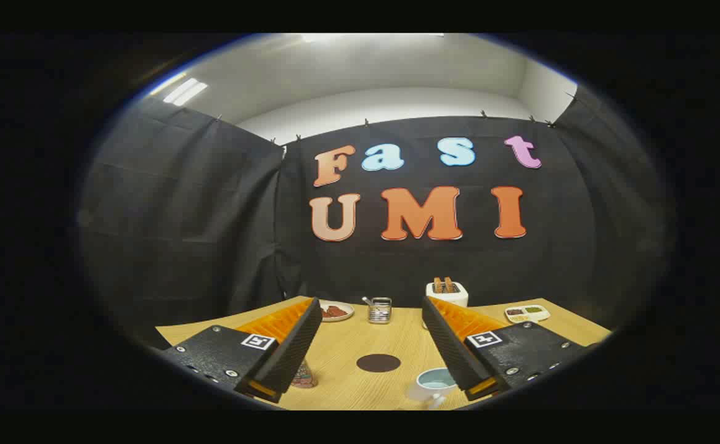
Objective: Take the bottle from table, then pour the juice into the cup, finally place the bottle on the coaster
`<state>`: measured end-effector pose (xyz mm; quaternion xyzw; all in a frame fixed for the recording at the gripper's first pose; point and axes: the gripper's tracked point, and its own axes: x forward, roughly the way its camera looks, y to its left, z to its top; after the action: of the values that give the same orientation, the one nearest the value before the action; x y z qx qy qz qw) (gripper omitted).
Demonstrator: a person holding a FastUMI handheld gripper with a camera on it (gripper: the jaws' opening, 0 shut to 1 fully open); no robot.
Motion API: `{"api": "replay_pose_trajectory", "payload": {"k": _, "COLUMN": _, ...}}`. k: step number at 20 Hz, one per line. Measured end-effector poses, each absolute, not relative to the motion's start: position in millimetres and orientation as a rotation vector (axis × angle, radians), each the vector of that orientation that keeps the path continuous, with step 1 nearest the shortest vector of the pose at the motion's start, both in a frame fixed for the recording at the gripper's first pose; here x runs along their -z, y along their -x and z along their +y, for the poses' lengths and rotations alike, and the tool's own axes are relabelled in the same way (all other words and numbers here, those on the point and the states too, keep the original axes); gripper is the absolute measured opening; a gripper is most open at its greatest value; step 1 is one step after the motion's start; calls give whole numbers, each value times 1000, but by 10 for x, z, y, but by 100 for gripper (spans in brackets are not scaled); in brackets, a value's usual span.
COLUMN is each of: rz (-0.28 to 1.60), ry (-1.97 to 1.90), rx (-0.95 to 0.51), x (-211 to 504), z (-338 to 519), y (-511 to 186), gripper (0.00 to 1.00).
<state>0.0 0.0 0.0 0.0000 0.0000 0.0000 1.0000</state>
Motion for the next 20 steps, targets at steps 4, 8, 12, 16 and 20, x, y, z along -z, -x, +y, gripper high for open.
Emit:
{"api": "replay_pose_trajectory", "payload": {"k": 4, "rz": -1, "ry": -15, "rx": -15, "x": 14, "z": 26, "y": 6, "gripper": 97}}
{"api": "replay_pose_trajectory", "payload": {"k": 8, "rz": 0, "ry": -14, "rx": -17, "x": 11, "z": 43, "y": 5, "gripper": 97}}
{"api": "replay_pose_trajectory", "payload": {"k": 12, "rz": -3, "ry": -9, "rx": -19, "x": 2, "z": 60, "y": 7, "gripper": 97}}
{"api": "replay_pose_trajectory", "payload": {"k": 16, "rz": -1, "ry": -15, "rx": -20, "x": 14, "z": 65, "y": -1, "gripper": 97}}
{"api": "replay_pose_trajectory", "payload": {"k": 20, "rz": 3, "ry": -22, "rx": -19, "x": 30, "z": 71, "y": 6, "gripper": 97}}
